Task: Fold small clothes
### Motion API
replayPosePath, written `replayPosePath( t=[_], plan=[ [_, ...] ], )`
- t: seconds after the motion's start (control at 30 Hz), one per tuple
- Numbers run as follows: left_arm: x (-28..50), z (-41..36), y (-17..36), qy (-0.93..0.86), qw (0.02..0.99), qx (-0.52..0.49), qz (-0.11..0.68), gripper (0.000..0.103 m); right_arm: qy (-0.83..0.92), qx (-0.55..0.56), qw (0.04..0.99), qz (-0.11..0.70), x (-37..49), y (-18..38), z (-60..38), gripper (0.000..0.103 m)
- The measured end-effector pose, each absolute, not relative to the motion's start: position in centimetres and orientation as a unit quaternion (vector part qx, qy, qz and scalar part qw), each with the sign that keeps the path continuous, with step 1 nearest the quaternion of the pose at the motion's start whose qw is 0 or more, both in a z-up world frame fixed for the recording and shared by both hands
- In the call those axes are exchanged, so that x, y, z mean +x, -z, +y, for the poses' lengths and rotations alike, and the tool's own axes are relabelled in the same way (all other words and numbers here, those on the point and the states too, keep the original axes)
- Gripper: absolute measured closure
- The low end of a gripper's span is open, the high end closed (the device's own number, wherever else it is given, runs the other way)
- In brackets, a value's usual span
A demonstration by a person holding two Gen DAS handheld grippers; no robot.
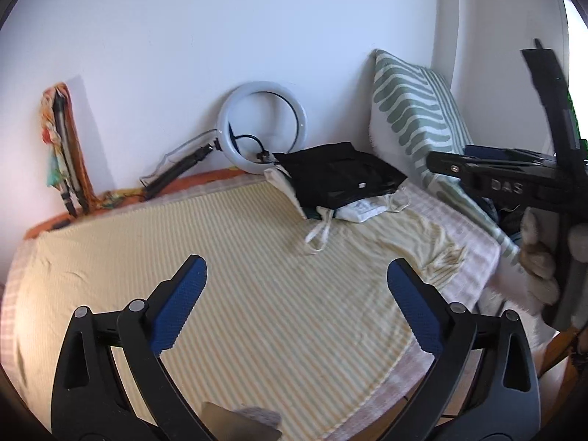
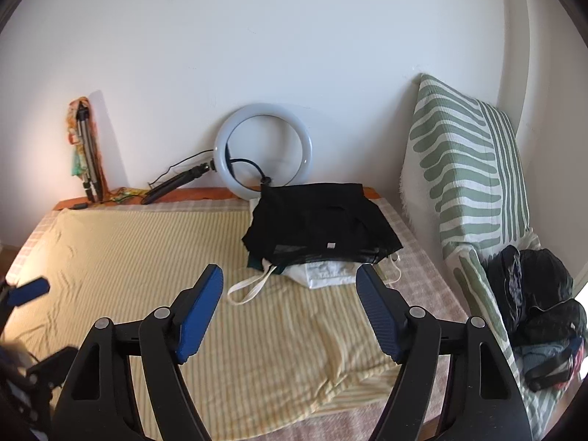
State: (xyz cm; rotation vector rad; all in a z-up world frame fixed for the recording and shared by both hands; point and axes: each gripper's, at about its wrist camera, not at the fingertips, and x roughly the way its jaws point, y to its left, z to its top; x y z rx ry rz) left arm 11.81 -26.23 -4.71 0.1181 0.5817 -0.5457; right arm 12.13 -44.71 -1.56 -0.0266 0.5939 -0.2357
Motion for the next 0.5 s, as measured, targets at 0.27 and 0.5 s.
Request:
replayPosePath(
  t=[0.27, 0.5],
  plan=[
    [12.9, -23.8, 4.7, 0.229, 0.929, 0.031, 0.289, 0.0, 0.136, -0.004, 0.954, 0.268, 10.4, 1.9, -43.7, 0.022],
    [13.1, -23.6, 5.1, 0.218, 0.932, 0.04, 0.286, 0.0, 0.144, 0.001, 0.953, 0.267, 9.9, 2.6, -43.5, 0.021]
  ],
)
